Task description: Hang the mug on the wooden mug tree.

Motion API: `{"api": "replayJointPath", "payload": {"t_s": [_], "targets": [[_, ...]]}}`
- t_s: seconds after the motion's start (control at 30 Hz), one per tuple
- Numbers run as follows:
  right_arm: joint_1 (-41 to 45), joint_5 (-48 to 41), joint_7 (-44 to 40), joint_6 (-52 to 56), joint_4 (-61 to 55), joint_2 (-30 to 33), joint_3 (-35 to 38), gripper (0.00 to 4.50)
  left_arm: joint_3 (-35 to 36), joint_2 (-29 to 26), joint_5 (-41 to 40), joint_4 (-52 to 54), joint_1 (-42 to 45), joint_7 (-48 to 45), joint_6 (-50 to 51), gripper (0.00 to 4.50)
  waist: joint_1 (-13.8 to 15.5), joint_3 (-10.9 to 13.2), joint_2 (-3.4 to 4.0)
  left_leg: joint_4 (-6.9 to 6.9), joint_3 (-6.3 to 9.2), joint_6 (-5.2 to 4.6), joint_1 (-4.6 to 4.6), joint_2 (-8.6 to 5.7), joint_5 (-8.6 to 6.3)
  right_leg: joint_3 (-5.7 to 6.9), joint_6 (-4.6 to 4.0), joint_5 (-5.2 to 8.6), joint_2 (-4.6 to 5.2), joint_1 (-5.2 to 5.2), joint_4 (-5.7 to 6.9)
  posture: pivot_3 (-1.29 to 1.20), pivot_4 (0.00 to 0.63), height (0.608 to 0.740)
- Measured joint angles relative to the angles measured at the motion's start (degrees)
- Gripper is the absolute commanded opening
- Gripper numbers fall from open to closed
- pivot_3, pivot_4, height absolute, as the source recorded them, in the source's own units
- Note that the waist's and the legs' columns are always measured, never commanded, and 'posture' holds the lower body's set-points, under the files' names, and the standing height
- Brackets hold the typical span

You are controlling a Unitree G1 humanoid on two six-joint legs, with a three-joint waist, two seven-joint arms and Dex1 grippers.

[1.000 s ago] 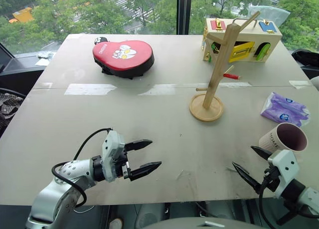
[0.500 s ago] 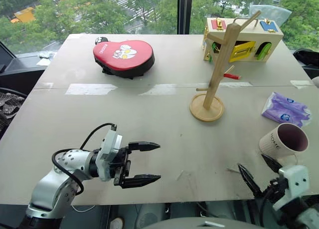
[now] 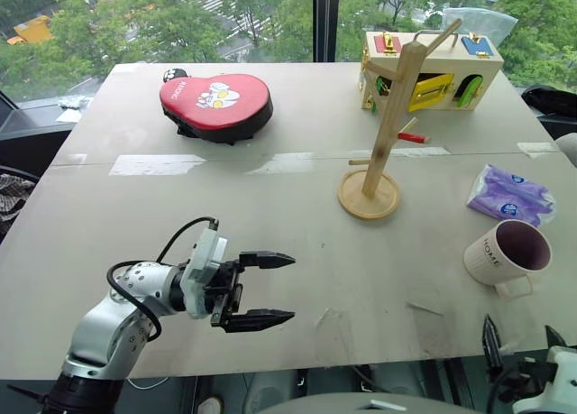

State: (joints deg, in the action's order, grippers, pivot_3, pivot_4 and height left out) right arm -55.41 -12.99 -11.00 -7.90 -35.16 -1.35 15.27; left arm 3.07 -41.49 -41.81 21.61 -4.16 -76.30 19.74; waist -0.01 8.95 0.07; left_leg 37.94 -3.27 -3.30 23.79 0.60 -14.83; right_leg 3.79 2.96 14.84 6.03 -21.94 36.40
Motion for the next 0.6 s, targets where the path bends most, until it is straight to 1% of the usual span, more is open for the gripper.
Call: {"api": "replayJointPath", "payload": {"t_s": [0.07, 0.1, 0.33, 0.6], "targets": [[1.3, -0.5, 0.3, -1.0, 2.5, 0.1, 1.6, 4.5, -0.1, 0.0, -0.1, 0.1, 0.1, 0.4, 0.3, 4.35, 0.1, 0.0, 0.01, -0.04, -0.01, 0.0, -0.01, 0.0, 0.01, 0.01, -0.05, -0.02, 0.0, 0.0, 0.0, 0.0, 0.15, 0.733], [1.4, -0.5, 0.3, -1.4, 3.2, -0.2, 1.4, 4.5, -0.1, 0.0, -0.1, 0.2, 0.0, 0.5, 0.5, 4.35, 0.1, 0.1, 0.11, -0.1, -0.01, 0.03, -0.02, 0.0, 0.03, 0.01, -0.08, -0.01, -0.01, -0.02, 0.0, 0.0, 0.15, 0.733], [5.8, -0.4, 0.2, -3.6, 8.6, -0.2, 1.5, 4.5, -0.2, 0.0, -1.0, 2.7, -0.4, 1.7, 1.4, 4.35, -0.1, 0.0, 0.07, -0.16, -0.03, 0.06, -0.04, 0.0, 0.06, 0.0, -0.14, 0.01, -0.02, -0.04, 0.01, 0.0, 0.15, 0.733], [11.6, 0.7, 1.6, -1.4, 9.2, 1.9, 1.5, 4.5, 0.1, 0.0, -2.2, 3.9, 0.0, 3.2, 2.4, 4.35, 0.0, 0.0, 0.06, -0.16, -0.05, 0.09, -0.06, 0.0, 0.09, 0.01, -0.14, 0.01, -0.06, -0.03, 0.05, 0.0, 0.15, 0.733]]}}
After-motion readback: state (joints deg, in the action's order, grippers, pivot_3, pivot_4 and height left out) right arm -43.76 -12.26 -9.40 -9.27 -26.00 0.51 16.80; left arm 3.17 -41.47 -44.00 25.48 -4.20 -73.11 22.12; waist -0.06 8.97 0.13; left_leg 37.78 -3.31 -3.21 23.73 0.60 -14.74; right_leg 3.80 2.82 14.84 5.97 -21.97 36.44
